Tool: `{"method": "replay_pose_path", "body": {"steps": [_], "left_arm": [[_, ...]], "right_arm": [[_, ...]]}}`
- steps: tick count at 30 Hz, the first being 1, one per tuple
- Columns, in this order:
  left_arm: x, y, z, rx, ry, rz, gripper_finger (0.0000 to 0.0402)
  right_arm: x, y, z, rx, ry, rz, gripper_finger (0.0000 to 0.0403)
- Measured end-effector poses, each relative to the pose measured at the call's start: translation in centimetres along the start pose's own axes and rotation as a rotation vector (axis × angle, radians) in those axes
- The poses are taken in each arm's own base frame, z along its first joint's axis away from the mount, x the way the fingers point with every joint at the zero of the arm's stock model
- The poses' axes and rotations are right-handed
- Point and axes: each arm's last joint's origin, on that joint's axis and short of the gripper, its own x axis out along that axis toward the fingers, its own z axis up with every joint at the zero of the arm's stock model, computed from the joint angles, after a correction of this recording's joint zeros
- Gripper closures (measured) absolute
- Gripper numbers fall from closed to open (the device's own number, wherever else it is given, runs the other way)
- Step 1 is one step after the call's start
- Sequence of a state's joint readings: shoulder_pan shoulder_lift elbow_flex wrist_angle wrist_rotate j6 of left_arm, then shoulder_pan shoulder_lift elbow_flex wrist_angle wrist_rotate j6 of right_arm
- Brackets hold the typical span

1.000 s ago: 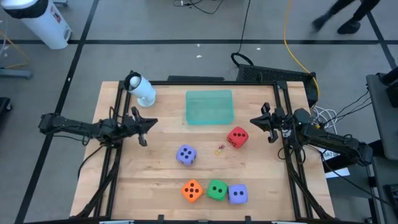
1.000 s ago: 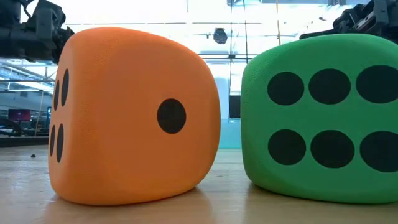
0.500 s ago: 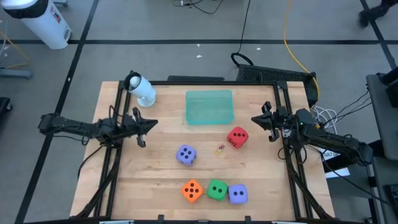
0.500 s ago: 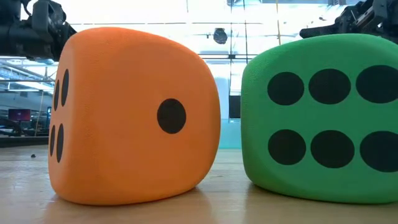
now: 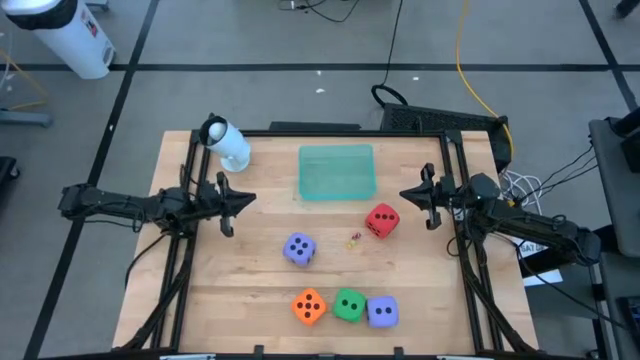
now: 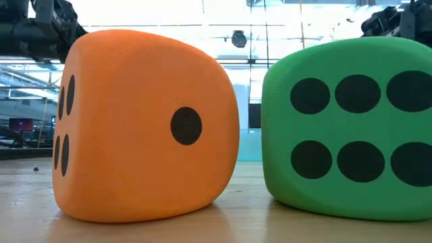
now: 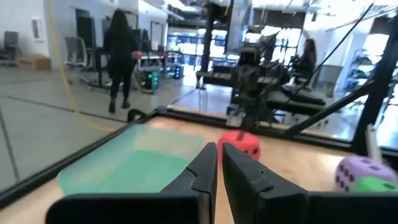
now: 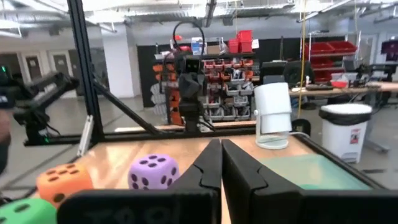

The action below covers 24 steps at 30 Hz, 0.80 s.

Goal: Pick & Place Dice
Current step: Put the large dark orange die into the bin

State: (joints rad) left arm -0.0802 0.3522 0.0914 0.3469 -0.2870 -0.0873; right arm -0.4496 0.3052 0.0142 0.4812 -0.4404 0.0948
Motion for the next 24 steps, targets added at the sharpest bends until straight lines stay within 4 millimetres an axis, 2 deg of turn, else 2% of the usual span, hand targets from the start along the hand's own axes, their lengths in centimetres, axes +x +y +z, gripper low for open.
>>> {"method": "replay_pose_path", "body": {"steps": [4,9,11,13,16,18,24], "left_arm": [[0.1,-0.1,0.4,0.031,0.044,-0.021,0.0369],[0.1,0.1,0.7,0.189,0.017,0.042,0.0386],[0.2,0.2,1.5,0.191,-0.011,0.085,0.0396],[0.4,0.2,3.1,0.191,-0.018,0.094,0.0394],[0.7,0.1,5.4,0.196,0.019,0.074,0.0391],[1.0,-0.1,6.0,0.145,0.068,0.060,0.0396],[1.7,-0.3,3.7,0.121,0.277,0.016,0.0387]], "right_arm": [[0.1,-0.1,-0.2,-0.023,0.016,-0.001,0.0403],[0.3,-0.2,-0.5,0.029,0.040,-0.006,0.0403],[0.4,-0.3,-0.6,0.035,0.052,-0.007,0.0403],[0.6,-0.3,-0.7,0.052,0.057,-0.004,0.0403],[0.9,-0.1,-0.6,0.062,0.036,-0.014,0.0403],[1.1,-0.1,-0.5,0.008,0.023,-0.045,0.0403],[1.6,0.4,-0.8,-0.026,0.036,-0.084,0.0403]]}}
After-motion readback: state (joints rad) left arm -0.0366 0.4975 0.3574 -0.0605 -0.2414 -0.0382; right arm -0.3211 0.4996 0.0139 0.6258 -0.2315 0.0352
